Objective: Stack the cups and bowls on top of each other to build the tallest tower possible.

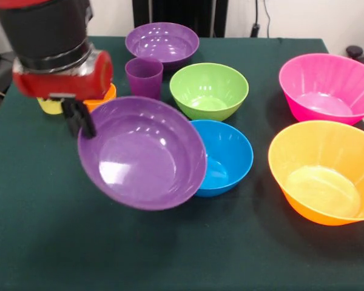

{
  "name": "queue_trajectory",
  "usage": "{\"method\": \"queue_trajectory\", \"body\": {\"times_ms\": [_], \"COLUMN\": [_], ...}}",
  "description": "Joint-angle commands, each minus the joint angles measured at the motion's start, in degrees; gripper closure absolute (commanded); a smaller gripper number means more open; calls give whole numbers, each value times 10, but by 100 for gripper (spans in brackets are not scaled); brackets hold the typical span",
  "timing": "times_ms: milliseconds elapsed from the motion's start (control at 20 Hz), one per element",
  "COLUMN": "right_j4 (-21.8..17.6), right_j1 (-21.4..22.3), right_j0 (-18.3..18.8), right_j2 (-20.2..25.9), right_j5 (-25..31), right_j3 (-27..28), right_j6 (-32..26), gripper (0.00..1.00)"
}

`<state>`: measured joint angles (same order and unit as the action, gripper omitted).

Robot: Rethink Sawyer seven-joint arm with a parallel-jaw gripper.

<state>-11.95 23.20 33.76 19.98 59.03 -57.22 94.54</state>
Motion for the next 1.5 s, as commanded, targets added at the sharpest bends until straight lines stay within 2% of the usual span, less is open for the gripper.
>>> {"method": "queue_trajectory", "body": {"times_ms": [50, 250, 400, 500, 700, 1000, 1050, 1250, 1300, 1450, 1500], "right_j4": [-39, -50, -54, -47, -54, -95, -115, -151, -174, -206, -201], "right_j1": [-95, -124, -135, -123, -132, -144, -163, -184, -191, -193, -189], "right_j0": [-27, -37, -43, -38, -41, -58, -66, -77, -83, -92, -91], "right_j2": [51, 54, 53, 40, 29, 19, 30, 46, 55, 59, 50], "right_j5": [124, 145, 150, 121, 110, 140, 167, 197, 208, 216, 206], "right_j3": [204, 257, 276, 239, 242, 291, 338, 392, 418, 439, 427], "right_j6": [-106, -108, -111, -108, -115, -145, -158, -166, -180, -193, -192], "gripper": [100, 100, 100, 100, 100, 100, 100, 100, 100, 100, 100]}}
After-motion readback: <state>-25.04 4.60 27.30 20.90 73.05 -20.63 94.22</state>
